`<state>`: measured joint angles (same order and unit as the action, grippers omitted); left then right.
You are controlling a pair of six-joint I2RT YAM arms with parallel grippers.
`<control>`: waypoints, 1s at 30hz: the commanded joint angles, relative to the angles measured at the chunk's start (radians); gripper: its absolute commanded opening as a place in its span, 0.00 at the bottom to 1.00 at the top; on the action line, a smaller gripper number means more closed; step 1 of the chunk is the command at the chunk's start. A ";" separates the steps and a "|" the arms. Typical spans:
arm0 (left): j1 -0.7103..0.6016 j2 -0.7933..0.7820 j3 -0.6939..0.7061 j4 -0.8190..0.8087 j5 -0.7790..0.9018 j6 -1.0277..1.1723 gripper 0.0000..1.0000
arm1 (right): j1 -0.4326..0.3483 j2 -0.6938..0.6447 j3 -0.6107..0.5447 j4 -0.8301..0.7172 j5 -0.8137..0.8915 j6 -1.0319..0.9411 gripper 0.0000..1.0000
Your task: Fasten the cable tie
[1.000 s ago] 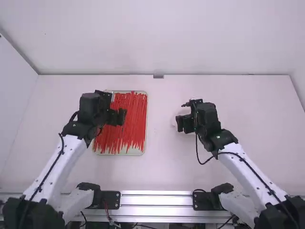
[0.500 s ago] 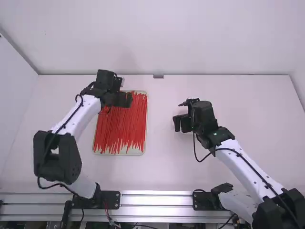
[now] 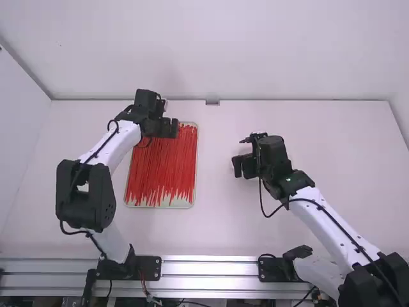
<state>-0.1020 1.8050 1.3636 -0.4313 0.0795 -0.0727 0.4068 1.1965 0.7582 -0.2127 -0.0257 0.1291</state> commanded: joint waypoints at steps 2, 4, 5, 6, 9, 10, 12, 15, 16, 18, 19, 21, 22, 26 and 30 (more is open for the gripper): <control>-0.003 0.045 0.017 0.016 -0.021 -0.010 0.99 | 0.006 0.008 0.039 -0.002 -0.003 0.001 0.99; -0.003 0.064 0.017 0.037 -0.042 -0.034 0.99 | 0.006 0.008 0.039 -0.004 -0.003 0.002 0.99; -0.003 0.070 0.017 0.045 -0.059 -0.045 0.99 | 0.006 0.008 0.039 -0.004 -0.003 0.002 0.99; -0.003 0.080 0.017 0.055 -0.077 -0.048 0.99 | 0.006 0.008 0.039 -0.005 -0.003 0.002 0.99; -0.003 0.102 0.017 0.085 -0.108 -0.066 0.99 | 0.006 0.008 0.039 -0.008 -0.003 0.001 0.99; -0.003 0.106 0.017 0.095 -0.109 -0.064 0.99 | 0.006 0.008 0.039 -0.009 -0.002 0.001 0.99; -0.003 0.113 0.017 0.120 -0.135 -0.053 0.99 | 0.006 0.008 0.039 -0.009 -0.003 0.001 0.99; -0.001 0.121 0.017 0.150 -0.151 -0.050 0.99 | 0.005 0.008 0.039 -0.009 -0.003 0.002 0.99; 0.002 0.122 0.017 0.154 -0.148 -0.050 0.99 | 0.005 0.008 0.039 -0.009 -0.003 0.002 0.99; 0.012 0.124 0.017 0.159 -0.148 -0.051 0.99 | 0.005 0.008 0.039 -0.010 -0.003 0.002 0.99; 0.016 0.125 0.017 0.159 -0.148 -0.051 0.99 | 0.005 0.008 0.039 -0.012 -0.003 0.002 0.99; 0.021 0.125 0.017 0.161 -0.146 -0.051 0.99 | 0.006 0.008 0.039 -0.014 -0.003 0.002 0.99; 0.024 0.125 0.017 0.163 -0.140 -0.050 0.99 | 0.006 0.008 0.039 -0.016 -0.003 0.002 0.99; 0.024 0.125 0.017 0.164 -0.115 -0.050 0.99 | 0.006 0.008 0.039 -0.015 -0.003 0.002 0.99; 0.024 0.125 0.017 0.169 -0.114 -0.051 0.99 | 0.006 0.008 0.039 -0.013 -0.003 0.002 0.99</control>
<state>-0.0822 1.9121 1.3636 -0.2626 -0.0460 -0.1173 0.4068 1.1965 0.7582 -0.2276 -0.0277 0.1268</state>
